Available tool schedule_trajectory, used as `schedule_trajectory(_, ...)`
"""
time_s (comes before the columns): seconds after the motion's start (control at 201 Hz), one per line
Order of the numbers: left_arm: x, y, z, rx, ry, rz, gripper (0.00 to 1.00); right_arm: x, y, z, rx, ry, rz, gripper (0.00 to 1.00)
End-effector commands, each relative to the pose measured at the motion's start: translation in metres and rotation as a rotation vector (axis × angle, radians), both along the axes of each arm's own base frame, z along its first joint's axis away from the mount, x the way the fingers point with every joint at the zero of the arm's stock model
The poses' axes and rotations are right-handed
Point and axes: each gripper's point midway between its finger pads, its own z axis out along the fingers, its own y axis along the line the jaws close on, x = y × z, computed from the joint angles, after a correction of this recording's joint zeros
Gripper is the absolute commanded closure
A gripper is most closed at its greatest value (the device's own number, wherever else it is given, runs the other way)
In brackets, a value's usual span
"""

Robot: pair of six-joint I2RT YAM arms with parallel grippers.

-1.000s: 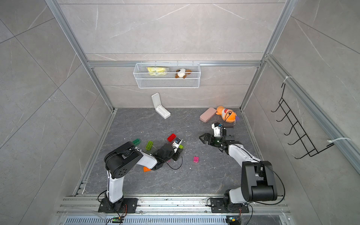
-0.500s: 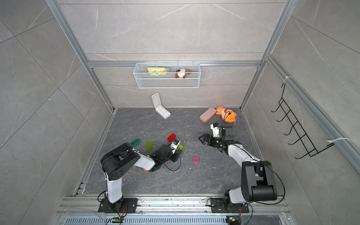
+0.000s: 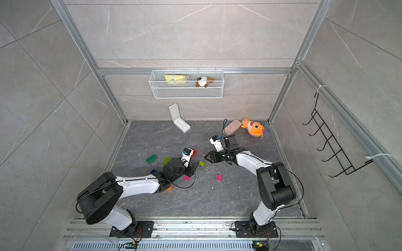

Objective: Assemble a carrot with lego
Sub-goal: Adjust the lego brick at the center of the board.

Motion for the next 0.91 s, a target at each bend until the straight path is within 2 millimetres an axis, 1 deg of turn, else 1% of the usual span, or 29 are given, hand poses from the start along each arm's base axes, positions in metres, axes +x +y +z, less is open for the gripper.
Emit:
schedule_trajectory(0.0,-0.002,0.032,-0.001,0.029,0.056,0.126,0.39,0.002,0.012,-0.012,-0.057,0.007,0.058,0.51)
schedule_trajectory(0.134,0.0,0.054,0.004,0.02,0.097,0.197,0.39,-0.001,0.025,-0.025,-0.113,0.018,0.109,0.57)
schedule_trajectory(0.328,0.005,0.073,0.009,-0.015,0.114,0.246,0.39,-0.004,0.034,-0.04,-0.196,0.02,0.155,0.62)
schedule_trajectory(0.463,0.006,0.08,0.012,-0.016,0.11,0.259,0.39,-0.009,0.036,-0.05,-0.252,0.025,0.179,0.67)
schedule_trajectory(0.627,0.008,0.086,0.01,-0.007,0.116,0.269,0.39,-0.017,0.039,-0.054,-0.313,0.01,0.205,0.71)
schedule_trajectory(0.776,0.008,0.09,0.008,-0.009,0.12,0.279,0.39,-0.022,0.039,-0.057,-0.381,-0.009,0.219,0.74)
schedule_trajectory(0.901,0.008,0.094,0.007,-0.006,0.12,0.284,0.39,-0.029,0.041,-0.057,-0.421,-0.026,0.232,0.73)
